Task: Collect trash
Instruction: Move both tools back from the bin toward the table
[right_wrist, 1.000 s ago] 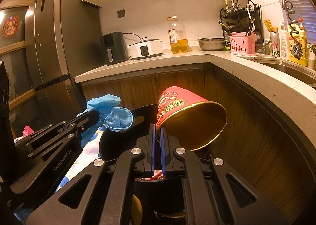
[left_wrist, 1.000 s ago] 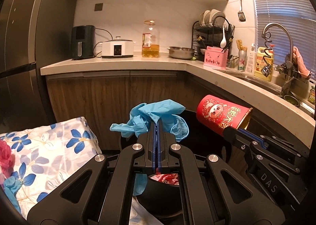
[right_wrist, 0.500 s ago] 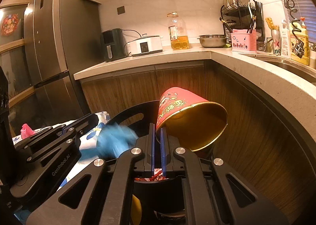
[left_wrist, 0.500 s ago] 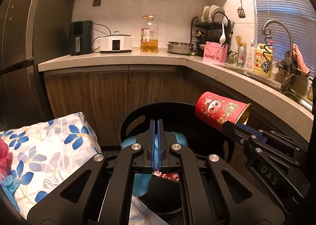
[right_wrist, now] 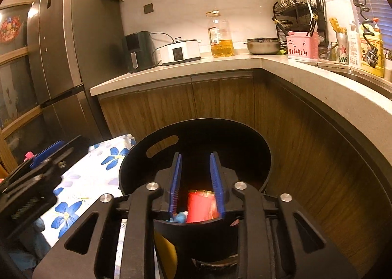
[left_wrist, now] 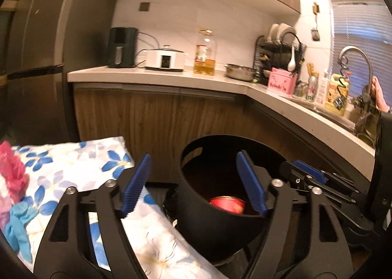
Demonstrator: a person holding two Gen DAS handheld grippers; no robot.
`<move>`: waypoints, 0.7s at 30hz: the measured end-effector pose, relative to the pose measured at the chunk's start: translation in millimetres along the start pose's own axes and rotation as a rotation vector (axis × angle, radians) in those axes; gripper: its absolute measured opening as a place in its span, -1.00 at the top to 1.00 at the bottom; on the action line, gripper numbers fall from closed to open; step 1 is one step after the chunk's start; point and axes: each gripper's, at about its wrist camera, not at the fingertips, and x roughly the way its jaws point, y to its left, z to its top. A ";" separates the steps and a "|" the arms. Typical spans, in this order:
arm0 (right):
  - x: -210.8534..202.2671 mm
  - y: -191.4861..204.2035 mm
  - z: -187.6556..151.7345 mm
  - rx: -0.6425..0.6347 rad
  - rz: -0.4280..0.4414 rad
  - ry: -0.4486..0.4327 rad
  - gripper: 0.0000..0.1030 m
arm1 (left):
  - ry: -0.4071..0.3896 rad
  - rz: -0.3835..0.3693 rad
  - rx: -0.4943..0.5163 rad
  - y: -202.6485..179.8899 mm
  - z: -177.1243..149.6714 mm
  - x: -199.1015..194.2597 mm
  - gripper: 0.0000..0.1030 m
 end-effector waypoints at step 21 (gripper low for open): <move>-68.1 34.0 -33.0 0.048 0.002 -0.069 -0.53 | -0.043 0.248 -0.080 63.3 -39.6 -126.5 -0.87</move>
